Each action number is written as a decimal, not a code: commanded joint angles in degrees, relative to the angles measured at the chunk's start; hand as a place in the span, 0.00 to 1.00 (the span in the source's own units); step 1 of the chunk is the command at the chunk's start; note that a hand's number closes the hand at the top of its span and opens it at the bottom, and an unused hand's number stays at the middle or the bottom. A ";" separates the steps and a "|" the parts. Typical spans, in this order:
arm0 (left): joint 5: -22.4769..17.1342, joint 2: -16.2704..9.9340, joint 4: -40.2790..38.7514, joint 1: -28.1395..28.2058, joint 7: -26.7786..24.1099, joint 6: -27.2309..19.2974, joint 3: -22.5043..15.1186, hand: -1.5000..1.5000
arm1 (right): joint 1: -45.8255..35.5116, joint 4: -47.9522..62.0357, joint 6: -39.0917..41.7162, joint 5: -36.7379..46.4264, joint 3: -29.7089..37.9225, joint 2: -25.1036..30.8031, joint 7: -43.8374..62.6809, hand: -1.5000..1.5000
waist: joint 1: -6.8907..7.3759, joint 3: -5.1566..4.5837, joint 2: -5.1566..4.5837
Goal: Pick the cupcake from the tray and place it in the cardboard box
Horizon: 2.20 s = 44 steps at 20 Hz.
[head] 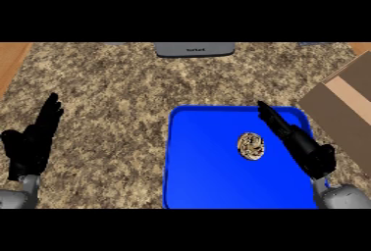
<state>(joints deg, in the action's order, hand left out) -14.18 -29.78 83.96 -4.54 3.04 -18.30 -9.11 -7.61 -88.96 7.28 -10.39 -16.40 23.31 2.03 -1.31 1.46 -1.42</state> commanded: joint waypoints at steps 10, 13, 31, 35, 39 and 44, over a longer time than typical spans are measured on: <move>5.03 -1.84 7.22 -5.36 -8.95 11.36 -7.32 0.50 | 1.54 -9.48 -6.86 6.19 21.95 14.62 -6.82 0.00 | -0.20 -1.43 1.60; 4.42 -0.81 3.11 -9.32 -8.57 14.23 -6.42 0.50 | 2.05 -8.44 -4.55 10.38 21.40 15.74 -14.17 0.00 | 0.39 -1.44 1.34; 6.40 0.60 2.97 -9.40 -9.07 16.74 -4.97 0.50 | -3.25 -31.71 15.63 31.44 -1.53 26.19 18.02 0.00 | 1.75 -1.62 1.57; 6.12 0.70 0.95 -10.25 -10.14 18.82 -3.72 0.50 | -10.00 -30.05 20.28 36.48 -8.25 21.46 28.94 0.00 | 2.26 -1.59 1.36; 9.65 4.79 3.02 -9.21 -7.61 14.93 -5.77 0.50 | -11.83 -29.85 27.03 34.93 -8.88 19.02 34.79 0.00 | 1.57 -1.51 1.46; 8.47 3.03 2.72 -9.72 -7.83 20.06 -1.74 0.50 | -14.36 -29.58 30.25 37.62 -14.20 6.32 46.86 0.00 | 1.43 -1.50 1.46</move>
<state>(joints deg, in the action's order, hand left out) -6.10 -27.38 87.36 -13.46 -5.35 0.23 -12.50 -20.56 -117.98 33.71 26.28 -28.78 35.33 41.75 0.50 -0.07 0.03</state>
